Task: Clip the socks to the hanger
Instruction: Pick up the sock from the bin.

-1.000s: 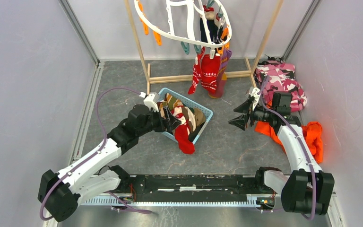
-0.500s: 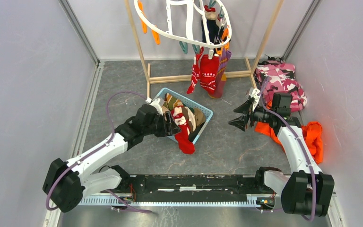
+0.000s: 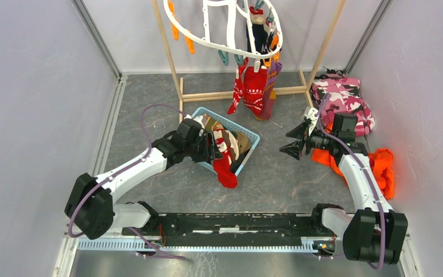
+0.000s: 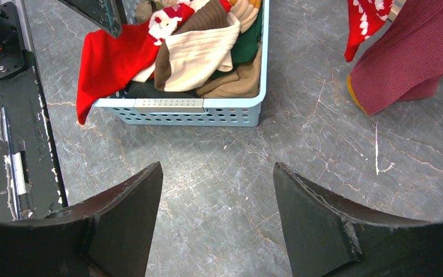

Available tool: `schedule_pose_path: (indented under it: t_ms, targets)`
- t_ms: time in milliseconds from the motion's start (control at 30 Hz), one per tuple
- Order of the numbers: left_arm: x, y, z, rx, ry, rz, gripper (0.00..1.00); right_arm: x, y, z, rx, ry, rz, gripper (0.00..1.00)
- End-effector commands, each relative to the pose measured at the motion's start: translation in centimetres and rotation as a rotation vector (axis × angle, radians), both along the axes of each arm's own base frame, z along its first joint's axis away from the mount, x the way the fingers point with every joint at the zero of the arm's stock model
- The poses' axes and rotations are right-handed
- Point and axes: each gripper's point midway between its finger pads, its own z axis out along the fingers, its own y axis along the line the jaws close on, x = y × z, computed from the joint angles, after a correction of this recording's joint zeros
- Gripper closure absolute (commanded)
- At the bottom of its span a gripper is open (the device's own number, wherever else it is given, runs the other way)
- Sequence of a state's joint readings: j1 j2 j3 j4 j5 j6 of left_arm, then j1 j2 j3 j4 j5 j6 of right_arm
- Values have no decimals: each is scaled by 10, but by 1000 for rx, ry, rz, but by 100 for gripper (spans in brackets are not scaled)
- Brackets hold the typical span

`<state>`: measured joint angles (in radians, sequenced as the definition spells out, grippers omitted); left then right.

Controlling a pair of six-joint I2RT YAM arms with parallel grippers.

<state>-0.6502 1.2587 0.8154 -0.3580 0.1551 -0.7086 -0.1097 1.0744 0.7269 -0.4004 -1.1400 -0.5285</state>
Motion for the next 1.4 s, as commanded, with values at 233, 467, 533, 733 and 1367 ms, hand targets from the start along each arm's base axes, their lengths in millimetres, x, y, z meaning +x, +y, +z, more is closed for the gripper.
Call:
schedule_pose_path:
  t_ms: [233, 467, 533, 733, 1367]
  targets:
    - [2, -7, -10, 60, 58, -35, 63, 3, -2, 9, -4, -54, 0, 24]
    - [11, -22, 26, -56, -36, -42, 98, 2, -2, 10, 0, -54, 0, 24]
    - [14, -25, 44, -99, -87, -52, 98, 3, -2, 11, 1, -56, 2, 24]
    - [16, -34, 105, -227, -306, -132, 98, 0, 1, 16, 16, -63, 20, 24]
    - [4, -80, 226, -569, -573, -387, 98, -11, 62, 66, 150, 36, 192, 25]
